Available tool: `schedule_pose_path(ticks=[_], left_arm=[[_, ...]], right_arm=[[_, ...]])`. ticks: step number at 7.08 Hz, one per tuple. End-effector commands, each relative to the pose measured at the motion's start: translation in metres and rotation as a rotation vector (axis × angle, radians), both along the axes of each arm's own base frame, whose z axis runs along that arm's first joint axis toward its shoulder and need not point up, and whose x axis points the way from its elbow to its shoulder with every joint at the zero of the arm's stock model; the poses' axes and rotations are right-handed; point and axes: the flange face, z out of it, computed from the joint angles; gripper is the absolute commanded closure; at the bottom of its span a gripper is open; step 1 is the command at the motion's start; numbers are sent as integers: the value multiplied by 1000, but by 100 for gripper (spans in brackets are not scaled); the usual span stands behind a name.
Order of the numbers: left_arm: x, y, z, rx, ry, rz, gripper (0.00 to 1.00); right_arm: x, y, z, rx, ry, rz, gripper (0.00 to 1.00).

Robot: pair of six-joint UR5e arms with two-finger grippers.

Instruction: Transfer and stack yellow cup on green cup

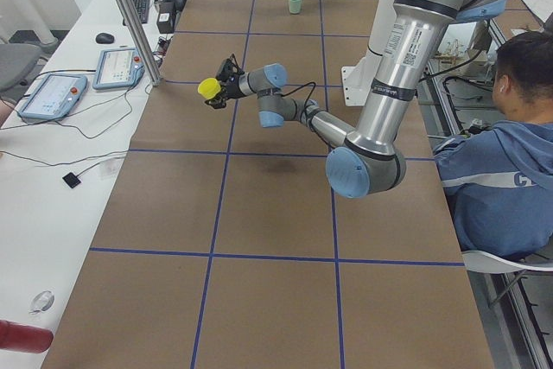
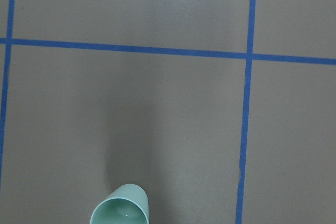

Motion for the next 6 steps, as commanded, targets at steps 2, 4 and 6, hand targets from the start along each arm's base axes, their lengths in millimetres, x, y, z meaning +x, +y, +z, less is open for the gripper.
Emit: schedule_pose_path(ticks=[2,4,6], left_arm=[[86,60,-74,363,-59,248,50],[126,87,-102,405,-25,324,50],[161,138,-118,447,4,394,56]], right_arm=[[-74,-17,-40,184,-122,-139,0],[-157,-44,-113,32,-200,-94,0],[-254,-52,-211,-95,-278,-78,0]])
